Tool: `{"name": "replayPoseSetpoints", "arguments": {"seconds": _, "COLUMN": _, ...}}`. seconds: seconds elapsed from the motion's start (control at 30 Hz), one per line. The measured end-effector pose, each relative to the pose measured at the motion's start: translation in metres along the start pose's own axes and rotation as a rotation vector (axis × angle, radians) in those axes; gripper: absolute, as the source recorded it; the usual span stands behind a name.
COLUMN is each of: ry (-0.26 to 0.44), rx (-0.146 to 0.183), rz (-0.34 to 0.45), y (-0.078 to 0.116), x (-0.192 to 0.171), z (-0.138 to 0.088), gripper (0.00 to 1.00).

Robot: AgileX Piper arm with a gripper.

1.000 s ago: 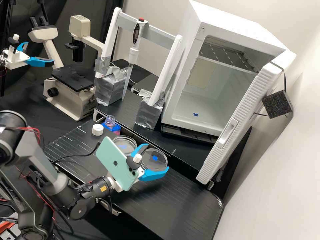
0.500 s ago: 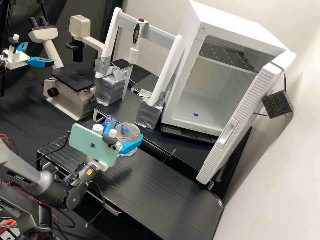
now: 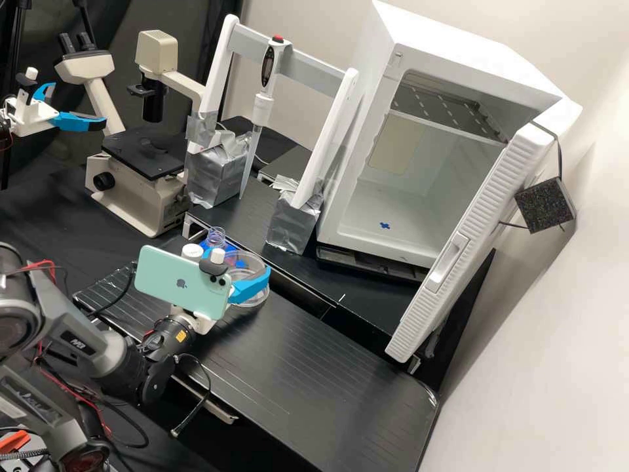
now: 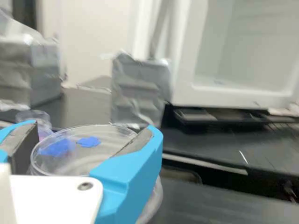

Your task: Close the lid

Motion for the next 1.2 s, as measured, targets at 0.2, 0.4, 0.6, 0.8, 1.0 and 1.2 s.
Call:
{"name": "replayPoseSetpoints", "arguments": {"seconds": 0.2, "ry": -0.025, "rx": 0.005, "rz": 0.016, "y": 0.001, "x": 0.001, "z": 0.004, "gripper": 0.0}}
{"name": "replayPoseSetpoints", "arguments": {"seconds": 0.4, "ry": -0.027, "rx": 0.008, "rz": 0.023, "y": 0.002, "x": 0.001, "z": 0.005, "gripper": 0.0}}
{"name": "replayPoseSetpoints", "arguments": {"seconds": 0.6, "ry": -0.026, "rx": 0.012, "rz": 0.022, "y": 0.001, "x": 0.001, "z": 0.006, "gripper": 0.0}}
{"name": "replayPoseSetpoints", "arguments": {"seconds": 0.8, "ry": -0.026, "rx": 0.0, "rz": 0.023, "y": 0.003, "x": -0.001, "z": 0.009, "gripper": 0.0}}
{"name": "replayPoseSetpoints", "arguments": {"seconds": 1.0, "ry": -0.025, "rx": 0.0, "rz": 0.008, "y": 0.011, "x": -0.013, "z": 0.011, "gripper": 0.0}}
{"name": "replayPoseSetpoints", "arguments": {"seconds": 1.2, "ry": -0.005, "rx": -0.007, "rz": 0.001, "y": 0.015, "x": -0.021, "z": 0.004, "gripper": 0.0}}
